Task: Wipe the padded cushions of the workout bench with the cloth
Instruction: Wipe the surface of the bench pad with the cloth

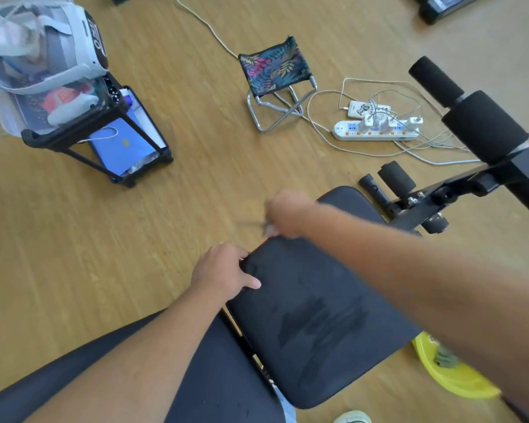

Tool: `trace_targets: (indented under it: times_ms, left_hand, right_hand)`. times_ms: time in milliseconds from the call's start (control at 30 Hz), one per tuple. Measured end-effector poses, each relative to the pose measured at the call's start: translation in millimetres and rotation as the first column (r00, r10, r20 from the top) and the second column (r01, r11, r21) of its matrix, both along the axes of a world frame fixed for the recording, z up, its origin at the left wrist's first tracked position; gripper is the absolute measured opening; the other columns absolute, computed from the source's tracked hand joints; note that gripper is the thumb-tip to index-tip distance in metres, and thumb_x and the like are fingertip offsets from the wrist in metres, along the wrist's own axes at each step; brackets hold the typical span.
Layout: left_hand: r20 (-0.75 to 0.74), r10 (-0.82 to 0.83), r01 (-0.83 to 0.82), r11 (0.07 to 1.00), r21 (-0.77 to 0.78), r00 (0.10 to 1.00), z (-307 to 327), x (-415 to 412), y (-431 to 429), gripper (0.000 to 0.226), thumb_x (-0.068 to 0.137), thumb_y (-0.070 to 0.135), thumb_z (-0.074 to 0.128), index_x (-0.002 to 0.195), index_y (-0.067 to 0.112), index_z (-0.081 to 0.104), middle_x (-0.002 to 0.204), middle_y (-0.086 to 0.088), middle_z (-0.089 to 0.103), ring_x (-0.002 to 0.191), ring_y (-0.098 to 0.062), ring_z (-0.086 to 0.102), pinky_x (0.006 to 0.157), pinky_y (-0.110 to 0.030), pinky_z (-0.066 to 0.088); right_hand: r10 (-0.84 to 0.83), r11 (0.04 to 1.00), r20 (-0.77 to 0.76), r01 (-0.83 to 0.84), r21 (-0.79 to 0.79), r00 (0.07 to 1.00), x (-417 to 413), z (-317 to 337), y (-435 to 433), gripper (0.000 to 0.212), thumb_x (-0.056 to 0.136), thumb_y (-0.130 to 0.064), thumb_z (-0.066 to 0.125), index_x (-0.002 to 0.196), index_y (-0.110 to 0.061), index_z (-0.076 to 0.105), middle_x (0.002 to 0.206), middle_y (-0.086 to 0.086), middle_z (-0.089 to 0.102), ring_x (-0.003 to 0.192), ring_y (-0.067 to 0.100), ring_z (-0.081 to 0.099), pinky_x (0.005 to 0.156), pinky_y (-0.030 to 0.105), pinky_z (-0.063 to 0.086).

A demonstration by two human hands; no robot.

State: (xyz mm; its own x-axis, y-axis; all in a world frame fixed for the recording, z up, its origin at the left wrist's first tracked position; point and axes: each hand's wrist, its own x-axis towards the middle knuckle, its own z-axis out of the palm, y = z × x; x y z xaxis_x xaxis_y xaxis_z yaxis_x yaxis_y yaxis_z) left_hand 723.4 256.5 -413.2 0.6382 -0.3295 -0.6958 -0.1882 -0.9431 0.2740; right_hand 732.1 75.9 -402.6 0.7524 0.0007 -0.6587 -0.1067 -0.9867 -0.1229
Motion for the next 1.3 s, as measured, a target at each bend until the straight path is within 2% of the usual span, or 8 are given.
trace_targets:
  times_ms: [167,367,467,700,900,1067,1167,1300]
  left_hand:
    - [-0.002,-0.018,0.018,0.999,-0.049,1.000,-1.2,-4.8,2.4,0.023,0.069,0.032,0.086,0.089,0.028,0.077,0.068,0.009,0.067,0.073,-0.019,0.065,0.060,-0.029,0.050]
    - [-0.032,-0.067,0.066,0.996,-0.054,0.997,-4.0,-3.6,1.9,0.016,0.072,0.034,0.083,0.085,0.028,0.077,0.070,0.007,0.072,0.073,-0.019,0.067,0.071,-0.035,0.058]
    - [-0.026,-0.066,0.065,0.997,-0.032,0.997,-3.6,-3.0,0.1,0.016,0.072,0.033,0.084,0.086,0.028,0.078,0.071,0.008,0.071,0.073,-0.019,0.067,0.068,-0.034,0.058]
    - [-0.033,-0.134,0.133,0.991,-0.019,0.990,2.4,-7.1,-3.4,0.021,0.081,0.032,0.080,0.091,0.049,0.072,0.055,0.021,0.063,0.062,-0.006,0.059,0.056,-0.026,0.048]
    - [-0.038,-0.174,0.173,0.985,-0.019,0.984,-0.4,-5.8,-1.9,0.023,0.080,0.033,0.081,0.084,0.052,0.069,0.077,0.021,0.073,0.083,-0.016,0.068,0.077,-0.037,0.057]
    - [-0.012,-0.208,0.208,0.978,0.011,0.978,-1.7,-7.5,-3.0,0.015,0.081,0.035,0.080,0.092,0.043,0.073,0.069,0.011,0.074,0.070,-0.015,0.067,0.062,-0.032,0.055]
    - [-0.013,-0.195,0.195,0.981,0.017,0.981,-3.4,-4.4,-2.4,0.016,0.077,0.038,0.082,0.086,0.046,0.072,0.064,0.000,0.074,0.073,-0.024,0.067,0.073,-0.039,0.057]
    - [-0.012,-0.213,0.214,0.977,0.010,0.977,-2.4,-5.9,-4.4,0.019,0.078,0.038,0.082,0.084,0.050,0.069,0.046,0.007,0.065,0.071,-0.021,0.064,0.067,-0.038,0.053]
  right_hand:
    - [-0.347,0.915,-0.052,0.326,-0.239,0.936,-34.8,-5.6,-151.4,0.012,0.087,-0.015,0.070,0.085,-0.008,0.060,0.095,0.011,0.065,0.093,0.030,0.060,0.074,0.034,0.052]
    - [-0.803,0.594,0.078,0.786,0.172,0.590,-156.8,-8.4,-150.6,0.029,0.093,-0.003,0.051,0.102,-0.015,0.077,0.087,0.002,0.073,0.085,0.022,0.062,0.070,0.021,0.045]
    - [-0.845,0.533,0.029,0.838,0.116,0.533,-198.2,-3.9,-144.9,0.026,0.092,-0.002,0.052,0.093,-0.011,0.076,0.077,0.003,0.069,0.073,0.022,0.059,0.060,0.022,0.041]
    - [-0.880,0.471,0.145,0.788,0.396,0.453,-99.2,-36.8,-144.7,0.023,0.097,-0.008,0.054,0.106,-0.009,0.076,0.104,0.013,0.074,0.100,0.031,0.066,0.084,0.029,0.052]
    - [-0.905,0.423,0.093,0.860,0.284,0.415,-258.2,-14.7,-141.4,0.021,0.097,-0.010,0.054,0.088,-0.018,0.071,0.082,0.001,0.069,0.080,0.028,0.062,0.066,0.030,0.044]
    - [-0.994,-0.107,0.006,0.965,0.239,-0.112,-322.4,-12.7,-86.4,0.034,0.094,-0.006,0.049,0.062,-0.012,0.056,0.050,-0.003,0.055,0.050,0.020,0.050,0.049,0.030,0.045]
    - [-0.914,-0.407,-0.109,0.871,0.276,-0.392,-319.1,-10.6,-6.5,0.033,0.093,-0.001,0.045,0.064,-0.006,0.061,0.057,-0.003,0.056,0.049,0.010,0.052,0.039,0.012,0.036]
    - [-0.856,-0.459,-0.376,0.858,0.232,-0.356,-323.9,-10.8,60.0,0.039,0.089,-0.002,0.051,0.053,-0.016,0.050,0.046,-0.011,0.050,0.054,0.016,0.048,0.042,0.011,0.036]
